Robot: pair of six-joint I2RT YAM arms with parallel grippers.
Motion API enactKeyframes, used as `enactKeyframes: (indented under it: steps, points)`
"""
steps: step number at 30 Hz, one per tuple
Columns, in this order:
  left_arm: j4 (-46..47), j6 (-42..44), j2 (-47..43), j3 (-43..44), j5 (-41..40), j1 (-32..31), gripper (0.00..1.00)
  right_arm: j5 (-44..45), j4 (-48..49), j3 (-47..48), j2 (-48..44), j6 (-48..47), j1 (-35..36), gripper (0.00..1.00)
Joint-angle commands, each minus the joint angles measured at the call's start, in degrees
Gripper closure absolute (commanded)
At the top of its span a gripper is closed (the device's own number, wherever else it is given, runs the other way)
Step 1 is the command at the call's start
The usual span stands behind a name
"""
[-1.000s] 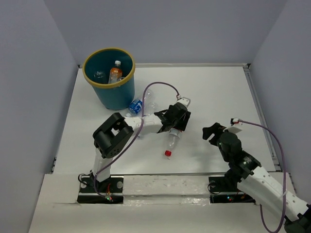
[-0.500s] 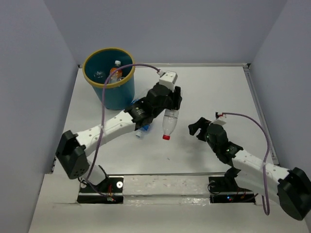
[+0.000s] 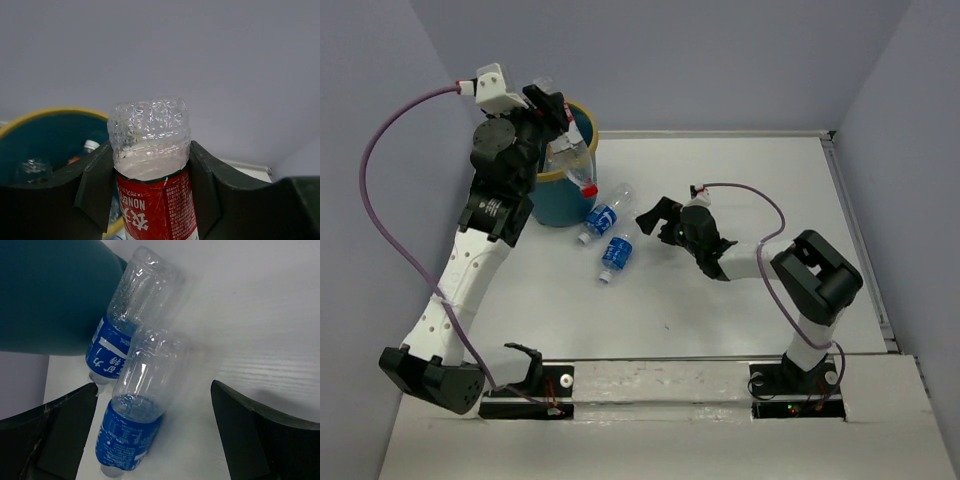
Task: Put the plastic bottles in the bin
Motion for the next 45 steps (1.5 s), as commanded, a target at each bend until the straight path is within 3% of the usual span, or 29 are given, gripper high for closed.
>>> enactKeyframes:
  steps: [1,8,14,17,22,28,32,33,40,45]
  points:
    - [4.0,-0.7,2.3,7.7,1.4,8.1,0.44,-4.0,4.7,7.0,5.7,1.2,0.3,0.00]
    - [5.4,0.0,10.9,15.1,0.5,16.3,0.44,-9.3,-1.3,14.9,13.9,1.9,0.3,0.00]
    - [13.3,4.8,13.7,14.0,-6.1,19.0,0.44,-9.9,-2.9,17.7,16.8,2.5,0.9,0.01]
    - [15.4,7.1,16.7,14.8,-7.8,19.2,0.44,-11.6,-2.9,17.8,17.9,3.3,0.9,0.07]
    - [22.9,8.6,19.4,11.4,-9.8,19.2,0.42,-10.8,-2.2,16.4,17.9,4.3,0.9,0.28]
    - [27.7,7.7,22.1,6.6,-8.1,19.0,0.33,-10.6,1.7,8.9,11.2,4.8,0.9,0.46]
    - [28.6,5.6,21.0,3.5,-6.1,18.8,0.03,-6.7,2.6,3.7,4.5,3.7,0.9,0.51]
    - [28.6,5.2,20.4,3.0,-5.7,18.7,0.01,-6.4,2.7,2.9,2.8,3.1,0.9,0.51]
    - [26.6,1.5,10.4,-2.2,-0.2,17.9,0.01,-0.5,-0.4,2.0,-13.0,-6.0,0.9,0.52]
    - [20.8,-2.4,2.8,-4.9,4.0,14.7,0.01,2.9,0.7,10.2,-18.0,-15.6,0.9,0.55]
